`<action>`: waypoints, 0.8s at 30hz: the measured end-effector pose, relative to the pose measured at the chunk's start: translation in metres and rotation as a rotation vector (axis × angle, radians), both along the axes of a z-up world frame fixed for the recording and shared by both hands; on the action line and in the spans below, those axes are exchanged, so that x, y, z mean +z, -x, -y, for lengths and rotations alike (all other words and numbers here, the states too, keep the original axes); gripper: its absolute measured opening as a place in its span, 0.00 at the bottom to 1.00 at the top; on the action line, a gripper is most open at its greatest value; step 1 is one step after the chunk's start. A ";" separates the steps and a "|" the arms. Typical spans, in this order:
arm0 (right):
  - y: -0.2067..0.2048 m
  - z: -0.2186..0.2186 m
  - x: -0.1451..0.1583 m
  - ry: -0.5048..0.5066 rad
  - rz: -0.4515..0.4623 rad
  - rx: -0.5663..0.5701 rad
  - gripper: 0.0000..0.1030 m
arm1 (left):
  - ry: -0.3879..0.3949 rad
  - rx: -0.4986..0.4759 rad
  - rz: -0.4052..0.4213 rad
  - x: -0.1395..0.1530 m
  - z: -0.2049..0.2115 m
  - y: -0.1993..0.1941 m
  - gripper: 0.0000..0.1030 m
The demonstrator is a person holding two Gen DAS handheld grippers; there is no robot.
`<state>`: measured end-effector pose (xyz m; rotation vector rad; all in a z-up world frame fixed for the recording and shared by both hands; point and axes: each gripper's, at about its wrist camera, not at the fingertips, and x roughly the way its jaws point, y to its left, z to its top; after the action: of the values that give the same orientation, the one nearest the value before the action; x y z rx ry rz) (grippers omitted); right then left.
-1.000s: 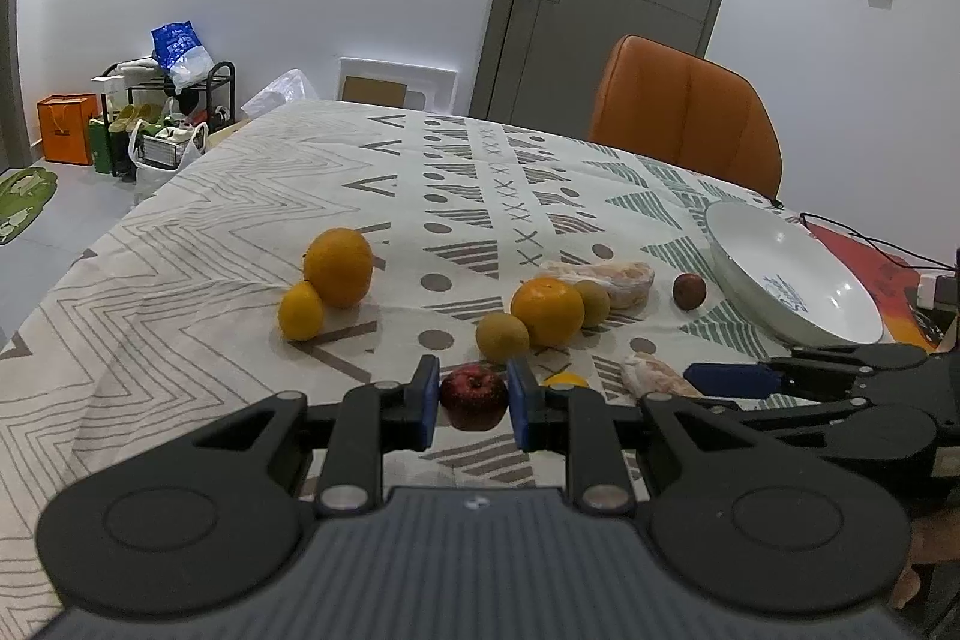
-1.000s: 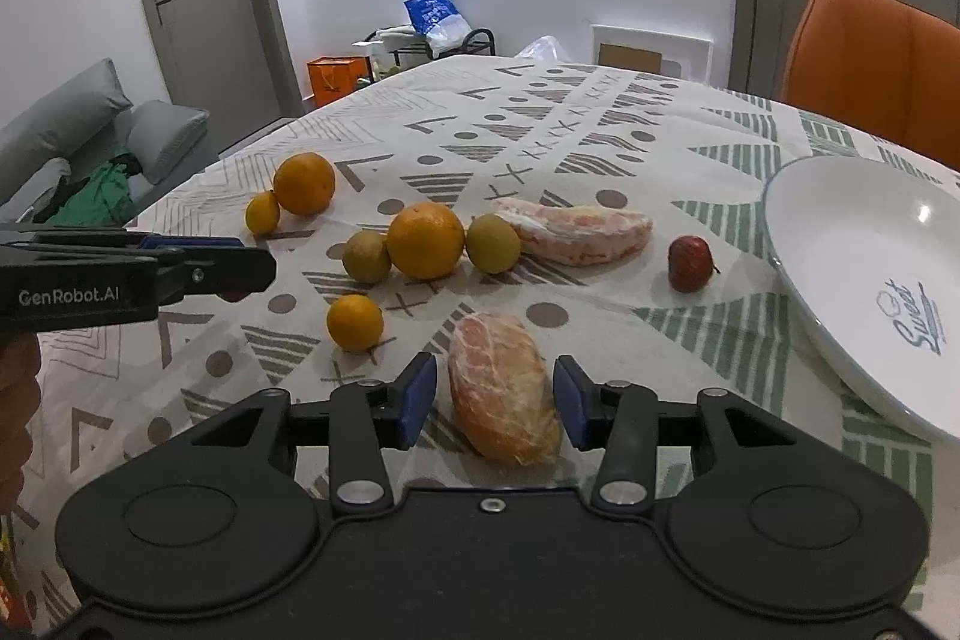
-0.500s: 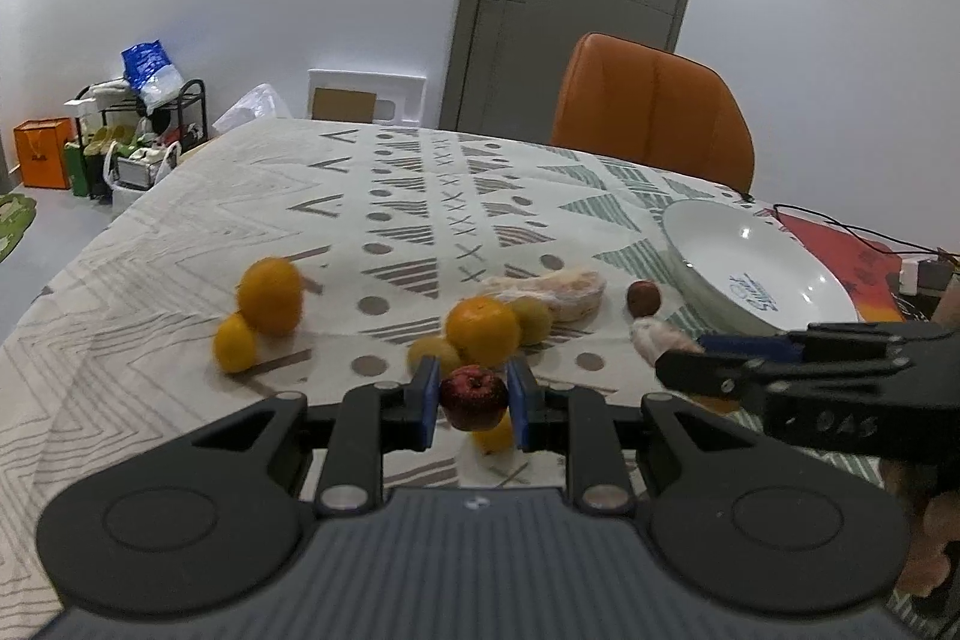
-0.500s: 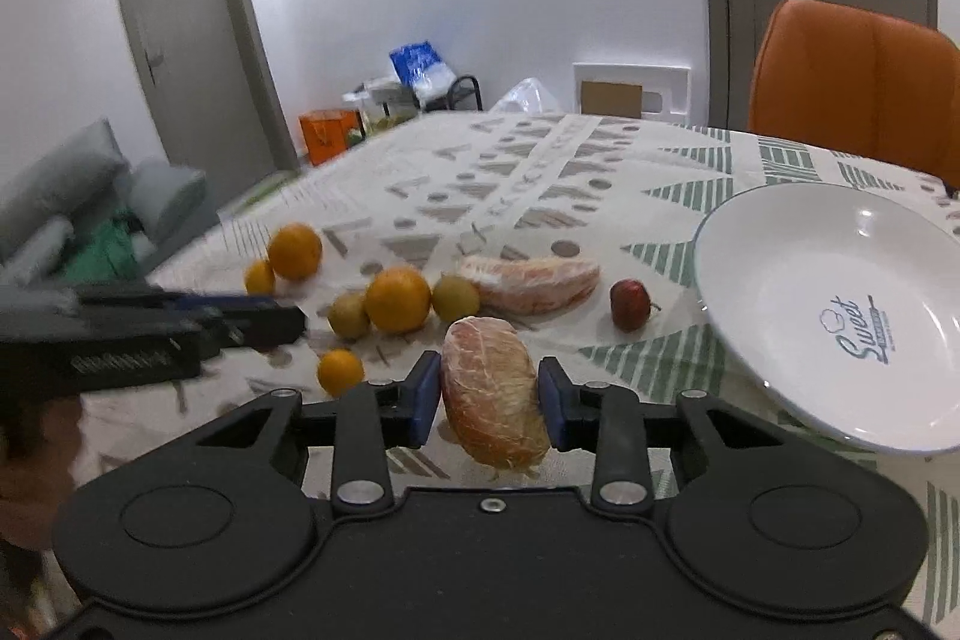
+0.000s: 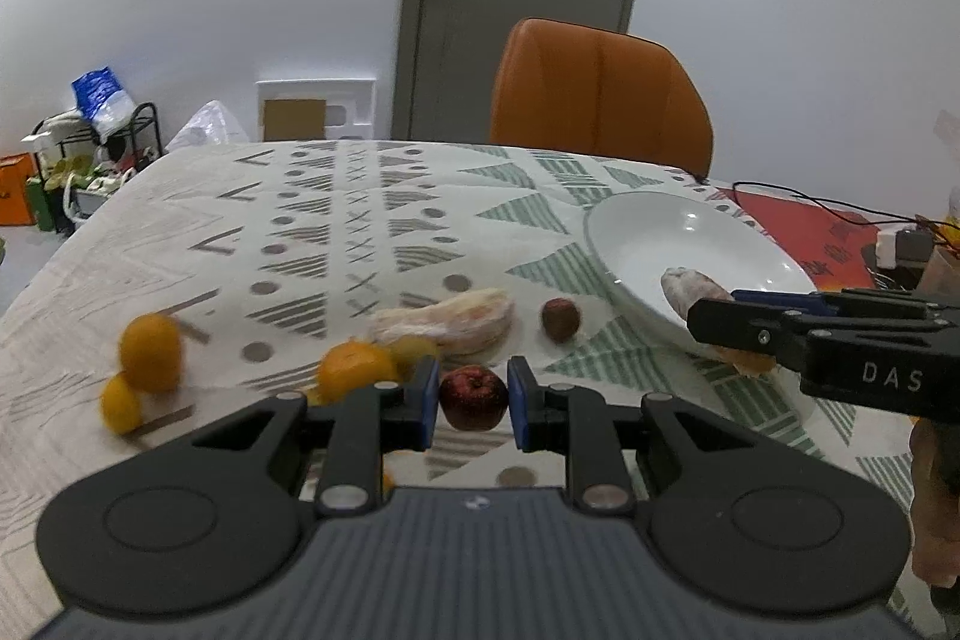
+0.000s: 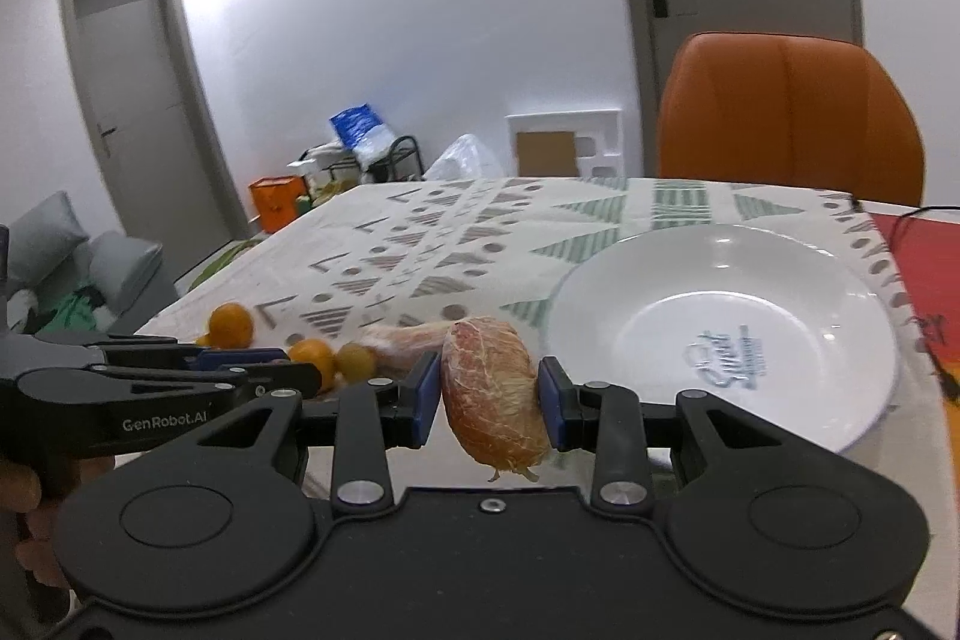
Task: Organize fruits
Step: 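Carry the red apple and pomelo segment to the white plate and release both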
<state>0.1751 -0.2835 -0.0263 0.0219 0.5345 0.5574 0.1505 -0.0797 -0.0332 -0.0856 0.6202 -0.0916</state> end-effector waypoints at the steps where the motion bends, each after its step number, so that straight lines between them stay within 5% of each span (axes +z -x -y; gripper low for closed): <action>1: -0.002 0.003 0.000 0.000 0.002 -0.010 0.32 | -0.002 -0.006 0.001 0.000 0.004 -0.002 0.22; 24: -0.031 0.082 -0.009 -0.023 -0.038 -0.224 0.32 | -0.046 -0.159 -0.010 0.008 0.092 -0.065 0.22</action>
<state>0.2063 -0.3655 -0.0355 0.1132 0.5541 0.3447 0.2159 -0.1721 -0.0249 0.0076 0.6384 -0.2306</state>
